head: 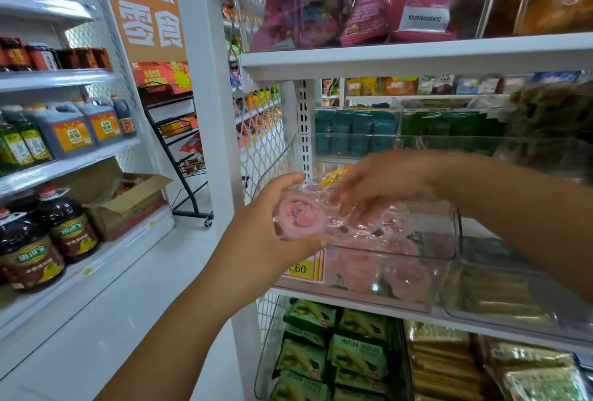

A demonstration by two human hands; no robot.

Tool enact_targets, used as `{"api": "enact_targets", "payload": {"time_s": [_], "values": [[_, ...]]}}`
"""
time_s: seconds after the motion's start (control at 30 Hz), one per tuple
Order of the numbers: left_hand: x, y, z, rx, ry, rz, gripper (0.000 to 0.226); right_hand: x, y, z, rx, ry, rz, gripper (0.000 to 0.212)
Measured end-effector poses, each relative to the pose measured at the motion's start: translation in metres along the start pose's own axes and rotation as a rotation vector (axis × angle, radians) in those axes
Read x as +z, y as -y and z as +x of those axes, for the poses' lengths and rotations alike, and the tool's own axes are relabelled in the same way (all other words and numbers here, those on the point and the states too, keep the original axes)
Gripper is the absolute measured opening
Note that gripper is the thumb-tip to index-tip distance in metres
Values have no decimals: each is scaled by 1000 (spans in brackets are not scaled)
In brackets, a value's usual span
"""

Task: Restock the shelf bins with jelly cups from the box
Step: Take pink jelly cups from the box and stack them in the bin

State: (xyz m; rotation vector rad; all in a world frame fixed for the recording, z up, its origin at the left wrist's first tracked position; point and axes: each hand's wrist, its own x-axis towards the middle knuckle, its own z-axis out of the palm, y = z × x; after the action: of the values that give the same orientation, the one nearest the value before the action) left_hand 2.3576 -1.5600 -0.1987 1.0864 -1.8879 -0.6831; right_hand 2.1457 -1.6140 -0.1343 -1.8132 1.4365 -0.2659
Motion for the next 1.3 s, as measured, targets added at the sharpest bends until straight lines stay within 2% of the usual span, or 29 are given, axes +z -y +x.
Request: {"api": "enact_targets", "payload": {"time_s": [0.07,0.1,0.17,0.27,0.37,0.47,0.57,0.67,0.73,0.83,0.93,1.07,1.2,1.3], "values": [[10,0,6,44,-32,23,83,-5,8,-7,-35,131,352,32],[15,-1,9,59,-44,43,87,-5,10,-9,-46,142,420,33],[24,-3,14,72,-47,70,96,-3,7,-9,-39,49,433,30],[30,-6,16,93,58,143,103,-12,3,-15,-17,-92,274,17],[27,-3,15,130,233,371,75,-29,-3,-22,-30,-218,-280,18],[23,3,14,172,369,579,45,-29,-9,-20,4,-127,-583,28],[23,2,15,179,395,679,41,-19,-15,-10,70,-19,-720,31],[24,1,19,159,396,694,36,-12,-25,3,160,56,-764,31],[24,1,20,165,411,712,42,-10,-29,8,209,91,-781,32],[24,2,20,161,412,742,55,-5,-28,9,209,121,-799,33],[24,1,19,137,404,741,51,8,-28,6,186,149,-789,39],[25,-1,17,134,386,722,36,9,-30,-3,157,59,-724,46],[27,3,18,116,371,703,37,14,-23,-13,136,16,-727,55],[30,6,15,175,354,613,44,18,-16,-24,128,-8,-736,57]]}}
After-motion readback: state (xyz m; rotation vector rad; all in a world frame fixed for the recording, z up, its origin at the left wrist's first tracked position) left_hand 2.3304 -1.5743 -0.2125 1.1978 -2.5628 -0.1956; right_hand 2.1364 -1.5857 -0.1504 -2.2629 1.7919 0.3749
